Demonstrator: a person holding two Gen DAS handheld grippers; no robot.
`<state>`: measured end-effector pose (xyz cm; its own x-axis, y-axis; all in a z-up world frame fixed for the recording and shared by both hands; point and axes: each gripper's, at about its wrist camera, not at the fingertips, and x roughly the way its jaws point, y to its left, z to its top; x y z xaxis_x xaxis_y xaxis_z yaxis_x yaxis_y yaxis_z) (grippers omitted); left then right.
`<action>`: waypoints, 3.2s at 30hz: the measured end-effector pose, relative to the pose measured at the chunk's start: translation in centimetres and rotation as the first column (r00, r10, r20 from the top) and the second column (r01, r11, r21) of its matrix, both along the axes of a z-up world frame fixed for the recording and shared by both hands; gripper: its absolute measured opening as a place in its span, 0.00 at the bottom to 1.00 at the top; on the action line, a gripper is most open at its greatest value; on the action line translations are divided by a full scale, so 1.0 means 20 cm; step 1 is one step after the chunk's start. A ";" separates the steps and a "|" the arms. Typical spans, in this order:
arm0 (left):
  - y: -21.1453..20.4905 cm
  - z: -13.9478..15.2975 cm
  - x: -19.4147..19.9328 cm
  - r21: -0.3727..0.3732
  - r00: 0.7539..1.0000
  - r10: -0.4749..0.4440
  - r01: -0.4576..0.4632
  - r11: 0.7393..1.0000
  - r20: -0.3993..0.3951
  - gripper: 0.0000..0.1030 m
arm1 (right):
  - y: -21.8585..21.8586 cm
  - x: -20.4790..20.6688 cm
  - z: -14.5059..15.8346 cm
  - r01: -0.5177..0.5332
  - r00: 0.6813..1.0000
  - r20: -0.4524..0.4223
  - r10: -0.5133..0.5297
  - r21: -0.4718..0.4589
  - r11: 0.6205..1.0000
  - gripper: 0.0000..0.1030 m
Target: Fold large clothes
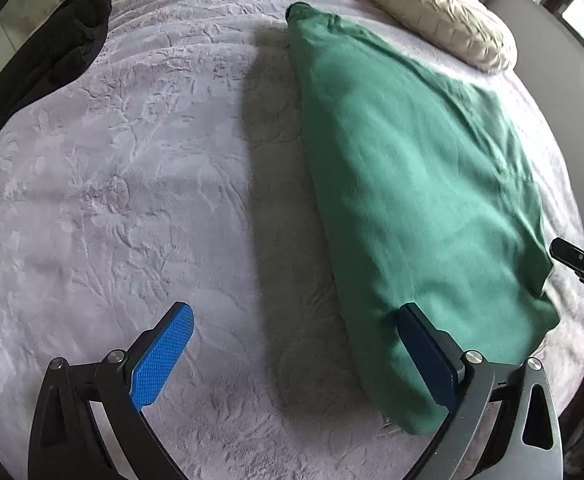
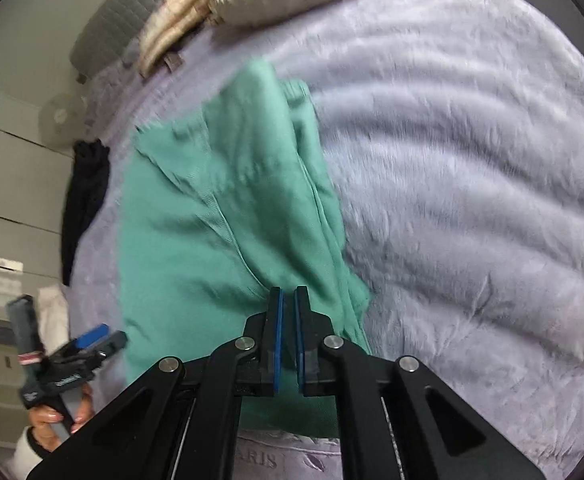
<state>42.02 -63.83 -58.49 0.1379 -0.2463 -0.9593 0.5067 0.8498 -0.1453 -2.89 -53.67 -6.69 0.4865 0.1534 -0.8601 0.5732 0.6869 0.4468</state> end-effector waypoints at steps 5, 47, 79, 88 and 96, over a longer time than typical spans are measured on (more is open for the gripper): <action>0.03 -0.02 0.09 -0.101 0.996 0.057 -0.064 0.993 -0.072 0.99 | -0.14 0.01 0.01 0.040 0.996 0.072 -0.045 0.068 0.997 0.69; -0.17 0.07 0.08 -0.409 0.971 -0.148 0.058 0.910 -0.190 0.47 | -0.34 0.50 -0.29 -0.034 0.925 0.321 -0.202 0.600 0.799 0.23; 1.19 0.19 0.00 -0.198 0.995 -0.046 0.028 0.980 -0.085 0.83 | 0.75 0.34 -0.02 -0.043 0.997 0.065 0.034 0.132 0.990 0.50; 1.04 0.09 0.03 -0.164 0.999 -0.041 0.037 0.986 -0.022 0.83 | 0.83 0.38 -0.09 -0.069 0.998 0.018 0.067 0.084 0.994 0.12; 0.95 0.05 -0.06 -0.050 0.995 -0.099 0.099 0.994 -0.009 0.83 | 0.68 0.25 -0.34 0.048 0.997 -0.063 -0.034 0.236 0.971 0.14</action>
